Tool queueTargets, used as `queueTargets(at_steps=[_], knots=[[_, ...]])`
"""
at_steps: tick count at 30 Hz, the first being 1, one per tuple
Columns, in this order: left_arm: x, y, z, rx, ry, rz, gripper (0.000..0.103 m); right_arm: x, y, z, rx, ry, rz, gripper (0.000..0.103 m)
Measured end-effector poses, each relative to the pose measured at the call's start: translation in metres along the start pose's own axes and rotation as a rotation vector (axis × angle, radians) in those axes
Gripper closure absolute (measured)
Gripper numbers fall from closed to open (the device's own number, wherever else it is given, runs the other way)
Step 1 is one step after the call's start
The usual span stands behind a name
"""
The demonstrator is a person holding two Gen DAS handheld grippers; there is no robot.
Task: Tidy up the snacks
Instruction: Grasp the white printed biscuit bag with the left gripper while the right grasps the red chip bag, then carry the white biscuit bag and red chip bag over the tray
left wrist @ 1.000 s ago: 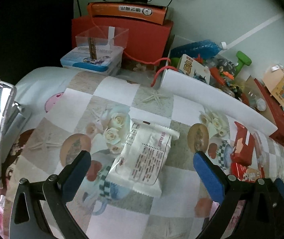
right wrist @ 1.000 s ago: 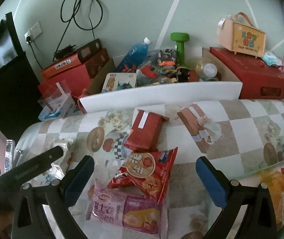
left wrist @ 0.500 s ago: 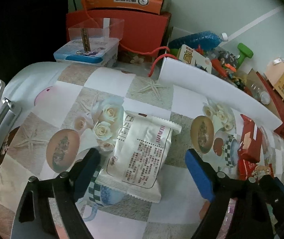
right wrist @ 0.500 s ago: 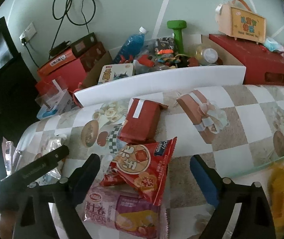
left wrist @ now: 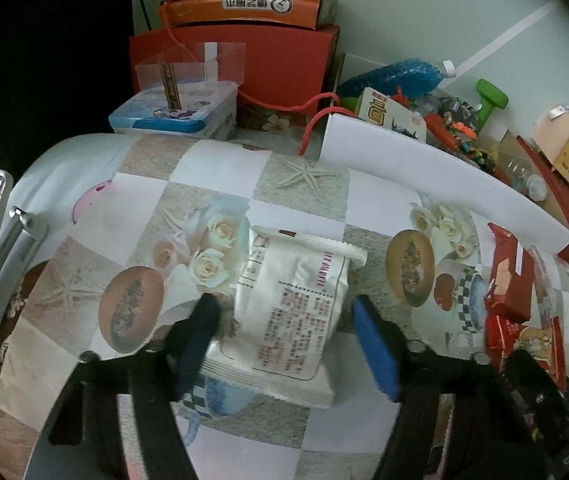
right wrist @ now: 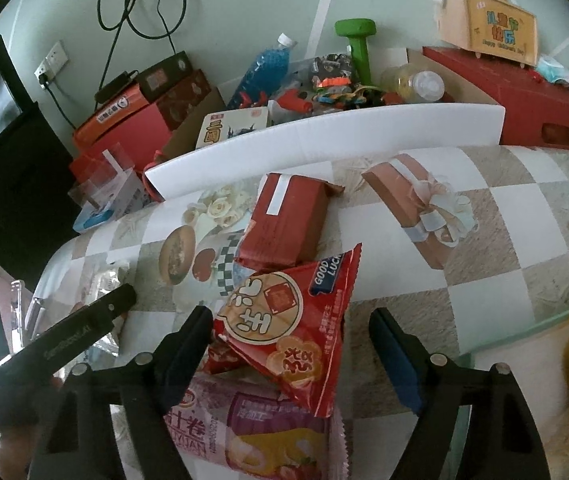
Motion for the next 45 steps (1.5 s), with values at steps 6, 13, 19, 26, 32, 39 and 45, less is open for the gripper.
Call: queueTargets(at_steps=[6, 13, 19, 26, 32, 39, 45], knots=[[0.001, 0.000, 0.002, -0.006, 0.013, 0.001, 0.042, -0.002, -0.001, 0.001, -0.006, -0.002, -0.008, 0.044], [0.000, 0.000, 0.005, -0.009, 0.023, 0.005, 0.044, -0.002, -0.002, 0.007, -0.029, -0.003, -0.007, 0.047], [-0.004, 0.000, 0.010, -0.017, 0.037, 0.002, 0.045, -0.003, -0.005, 0.017, -0.060, 0.000, -0.006, 0.048], [-0.014, -0.002, 0.021, -0.045, 0.059, -0.019, 0.045, -0.006, -0.014, 0.044, -0.132, 0.003, -0.015, 0.048], [-0.025, -0.001, 0.035, -0.077, 0.093, -0.037, 0.045, -0.006, -0.017, 0.059, -0.167, 0.001, -0.016, 0.048], [-0.029, -0.001, 0.047, -0.091, 0.136, -0.024, 0.045, -0.002, -0.019, 0.066, -0.171, -0.022, -0.023, 0.048], [-0.033, 0.003, 0.065, -0.080, 0.132, -0.008, 0.045, 0.004, -0.020, 0.082, -0.171, -0.047, -0.017, 0.048]])
Point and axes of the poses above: each gripper's, at about its wrist camera, not at the fingertips, and z roughly against the way its jaws point, x to its left, y to its underside, the point moved 4 cm from there along -z, roughly the way its jaws point, and after that the axes turned 8 degrees about y, right-handed, at the moved point
